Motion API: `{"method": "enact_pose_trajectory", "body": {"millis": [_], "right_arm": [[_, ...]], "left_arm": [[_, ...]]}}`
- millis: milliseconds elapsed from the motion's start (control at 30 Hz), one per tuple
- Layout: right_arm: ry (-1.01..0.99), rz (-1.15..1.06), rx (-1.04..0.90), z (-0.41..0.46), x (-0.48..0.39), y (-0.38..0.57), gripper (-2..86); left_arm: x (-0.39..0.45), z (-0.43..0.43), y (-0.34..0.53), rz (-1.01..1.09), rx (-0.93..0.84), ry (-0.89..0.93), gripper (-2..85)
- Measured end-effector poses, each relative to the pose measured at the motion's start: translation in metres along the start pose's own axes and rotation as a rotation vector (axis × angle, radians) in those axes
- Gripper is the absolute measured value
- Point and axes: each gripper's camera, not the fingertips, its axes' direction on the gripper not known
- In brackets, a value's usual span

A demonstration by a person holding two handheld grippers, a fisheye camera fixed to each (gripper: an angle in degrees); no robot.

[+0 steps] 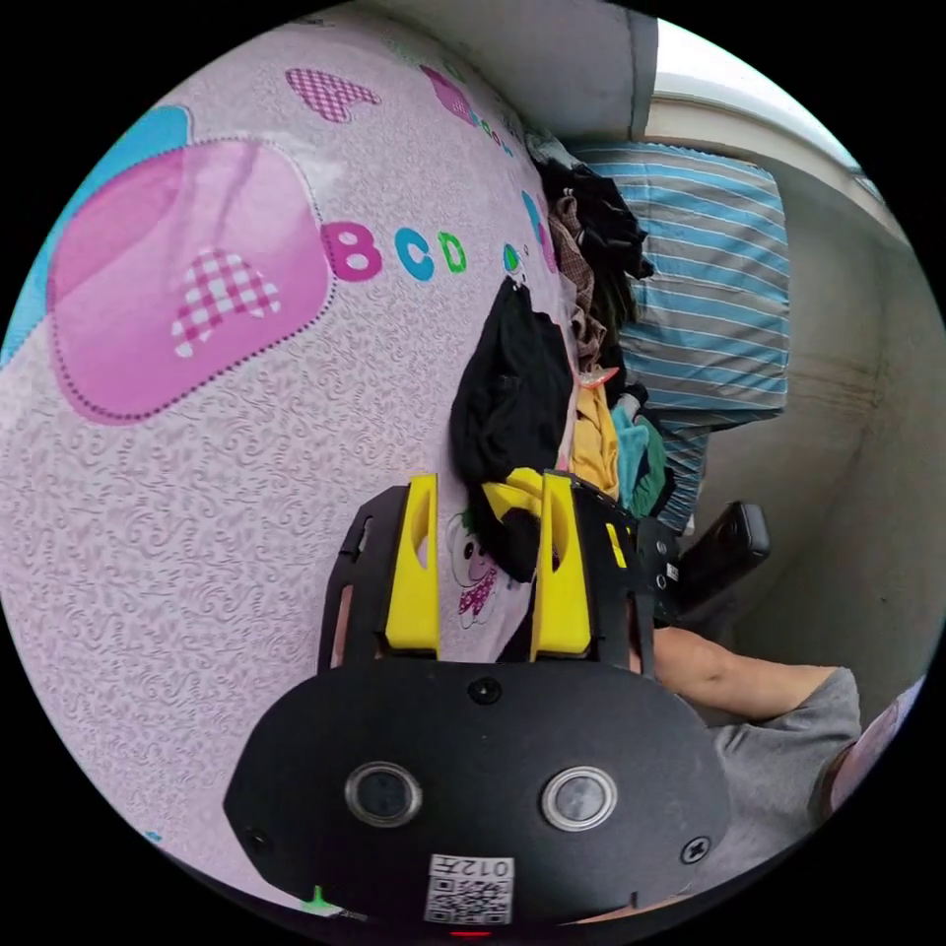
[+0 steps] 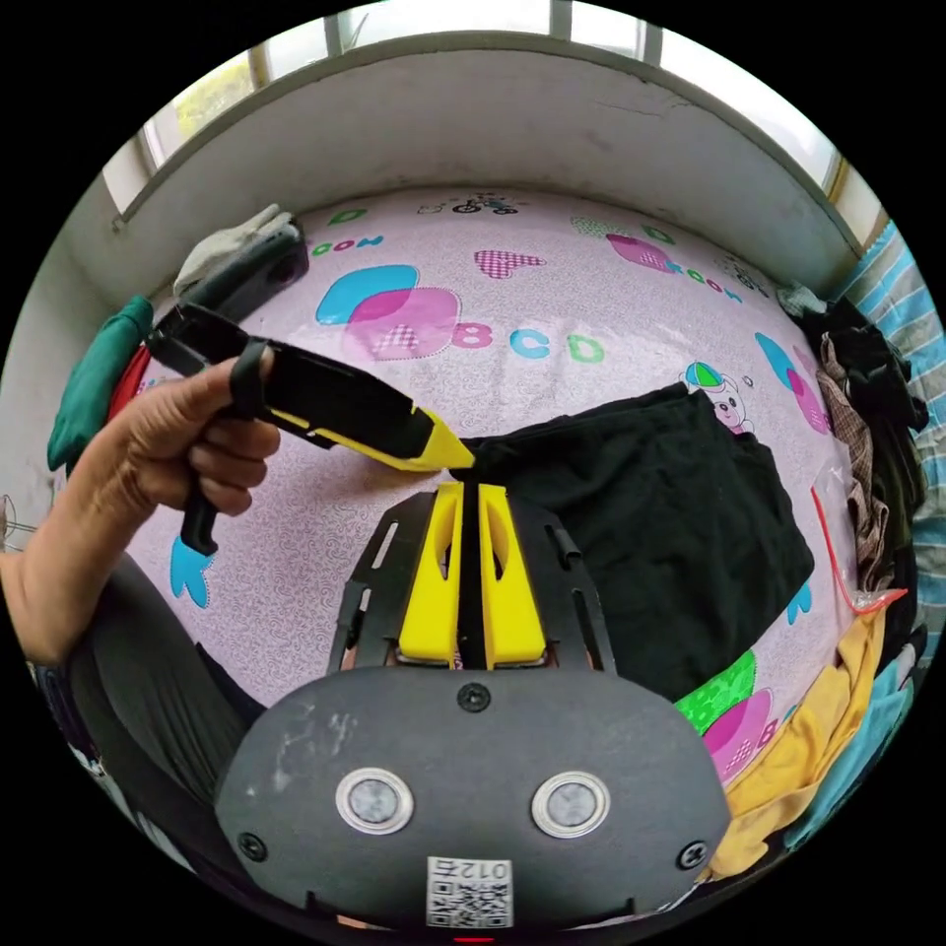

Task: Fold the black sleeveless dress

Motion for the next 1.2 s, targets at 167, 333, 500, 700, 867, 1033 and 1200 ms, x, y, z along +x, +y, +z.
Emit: {"method": "enact_pose_trajectory", "body": {"millis": [167,333,500,700,867,1033,1200], "right_arm": [[-0.013,-0.023,0.018,-0.001,0.019,0.014,0.3],[-0.027,-0.022,0.000,0.005,0.043,0.028,2.7],[0.088,-0.056,-0.035,-0.012,0.078,0.063,5.9],[0.027,0.288,-0.141,-0.041,0.170,0.134,6.5],[-0.230,0.624,-0.217,-0.028,0.233,0.187,6.5],[-0.490,0.852,-0.236,0.004,0.281,0.220,7.9],[-0.525,0.879,-0.283,0.020,0.301,0.237,7.8]], "left_arm": [[0.008,0.005,0.007,0.038,0.032,-0.041,11.2],[0.015,-0.003,0.016,0.091,0.076,-0.127,7.0],[0.007,-0.015,0.024,0.101,0.069,-0.113,4.2],[0.008,-0.028,0.034,0.121,0.050,-0.054,2.6],[0.002,-0.045,0.047,0.104,0.060,-0.081,2.1],[-0.010,-0.066,0.075,0.014,0.091,-0.088,1.8],[-0.013,-0.082,0.103,-0.033,0.105,-0.121,1.8]]}}
